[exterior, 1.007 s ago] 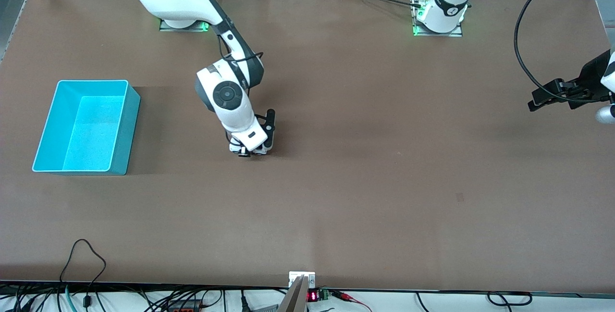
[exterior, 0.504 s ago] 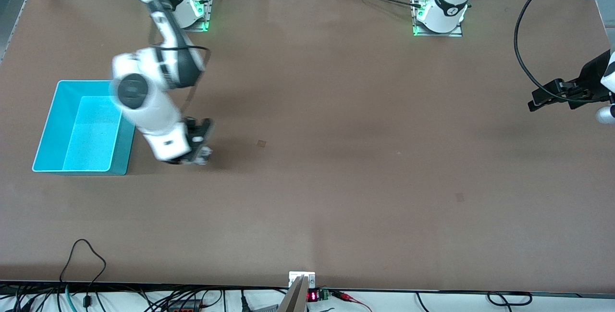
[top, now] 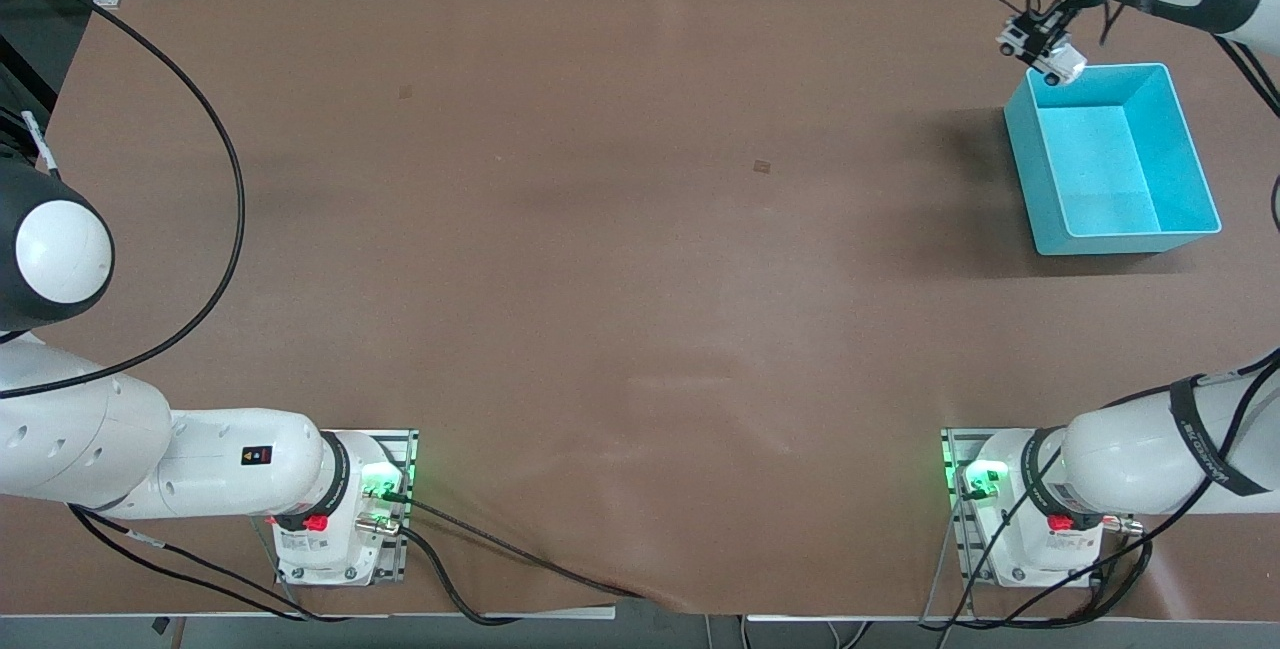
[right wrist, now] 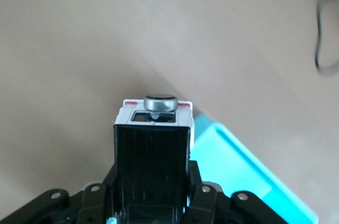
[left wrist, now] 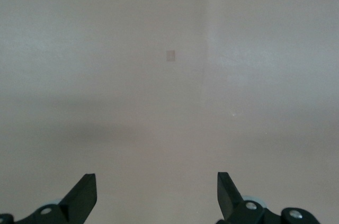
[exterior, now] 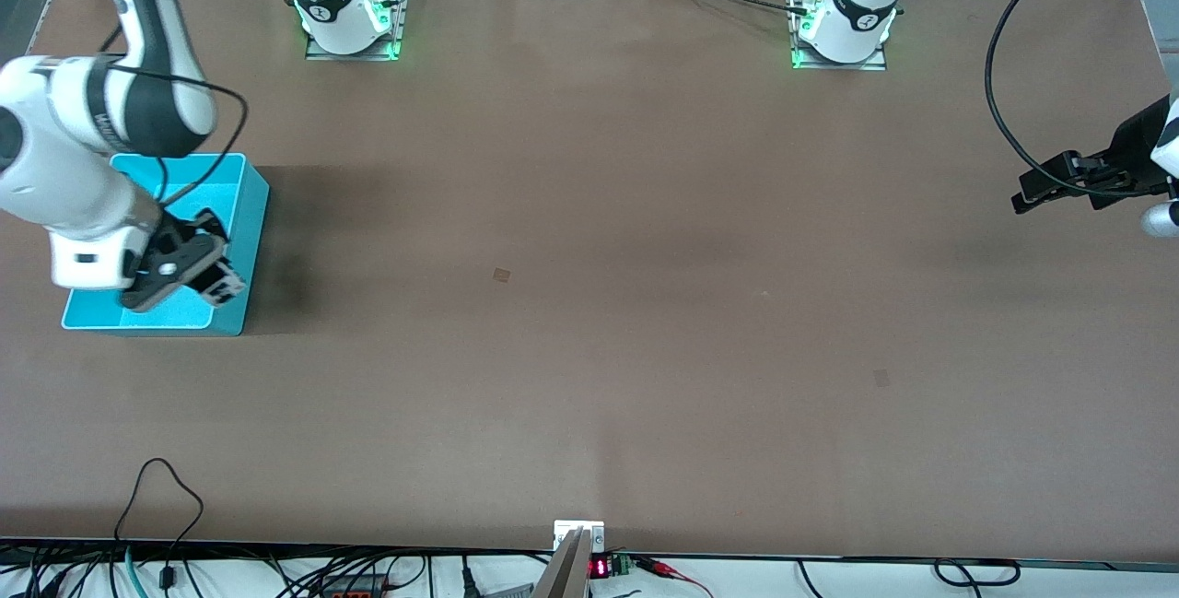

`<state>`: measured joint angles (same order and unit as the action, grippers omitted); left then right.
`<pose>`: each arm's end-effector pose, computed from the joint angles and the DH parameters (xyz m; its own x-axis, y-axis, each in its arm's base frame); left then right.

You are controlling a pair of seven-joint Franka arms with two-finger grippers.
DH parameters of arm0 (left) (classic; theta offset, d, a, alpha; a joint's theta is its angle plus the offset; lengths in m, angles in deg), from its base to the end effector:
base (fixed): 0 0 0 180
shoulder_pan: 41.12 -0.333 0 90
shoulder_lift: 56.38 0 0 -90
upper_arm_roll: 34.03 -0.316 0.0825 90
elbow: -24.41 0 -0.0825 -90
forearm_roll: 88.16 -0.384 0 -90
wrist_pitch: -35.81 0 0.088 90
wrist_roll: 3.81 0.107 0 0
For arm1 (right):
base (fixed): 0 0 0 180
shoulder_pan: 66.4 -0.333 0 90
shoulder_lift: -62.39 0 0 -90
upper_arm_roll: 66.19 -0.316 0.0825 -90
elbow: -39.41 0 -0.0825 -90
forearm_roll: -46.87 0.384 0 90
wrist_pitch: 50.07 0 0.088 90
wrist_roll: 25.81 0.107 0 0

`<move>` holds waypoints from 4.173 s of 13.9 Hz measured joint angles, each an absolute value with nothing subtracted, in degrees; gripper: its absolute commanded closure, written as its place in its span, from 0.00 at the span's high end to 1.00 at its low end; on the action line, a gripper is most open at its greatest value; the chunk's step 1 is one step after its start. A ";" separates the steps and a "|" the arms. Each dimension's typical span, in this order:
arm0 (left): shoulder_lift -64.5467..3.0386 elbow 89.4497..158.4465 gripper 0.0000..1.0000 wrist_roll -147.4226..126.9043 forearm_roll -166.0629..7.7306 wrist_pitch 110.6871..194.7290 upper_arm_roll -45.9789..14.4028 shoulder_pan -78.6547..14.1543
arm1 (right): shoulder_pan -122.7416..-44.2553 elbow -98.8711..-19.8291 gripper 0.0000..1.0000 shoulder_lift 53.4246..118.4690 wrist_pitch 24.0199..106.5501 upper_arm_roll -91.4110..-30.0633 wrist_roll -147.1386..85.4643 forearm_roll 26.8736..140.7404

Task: Wind and store white jeep toy
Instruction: 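Carry the jeep with the right gripper over the cyan bin, then lower the held jeep into the cyan bin with the right gripper, then open the right gripper to release the jeep in the bin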

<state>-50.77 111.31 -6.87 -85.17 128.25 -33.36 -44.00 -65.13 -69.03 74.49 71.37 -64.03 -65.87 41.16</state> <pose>0.5879 0.0176 0.5981 0.9956 0.0940 -0.0041 0.0941 -0.9941 0.0531 0.6080 -0.0400 0.3953 0.7706 0.6354 -0.0501 0.6372 -0.7665 0.0801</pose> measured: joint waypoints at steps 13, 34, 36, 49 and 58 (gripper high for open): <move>-50.78 111.31 1.00 -6.87 -85.17 128.26 -33.24 -43.69 | -56.45 -80.14 0.00 76.68 79.82 -57.79 -42.74 41.18; -55.89 120.11 1.00 -6.87 -85.17 135.19 -33.32 -43.97 | -55.07 -81.10 0.00 86.37 89.40 -59.23 -42.10 41.25; -55.89 120.18 1.00 -6.87 -85.17 133.81 -33.30 -43.92 | -55.07 -81.11 0.07 87.07 89.51 -59.23 -42.06 41.47; -55.92 120.24 1.00 -6.85 -85.17 133.18 -33.28 -43.86 | -55.06 -81.03 1.00 87.95 90.25 -59.31 -42.00 42.58; -55.94 120.24 1.00 -6.85 -85.19 133.18 -33.28 -43.88 | -55.08 -78.17 1.00 83.63 84.65 -60.34 -42.23 42.57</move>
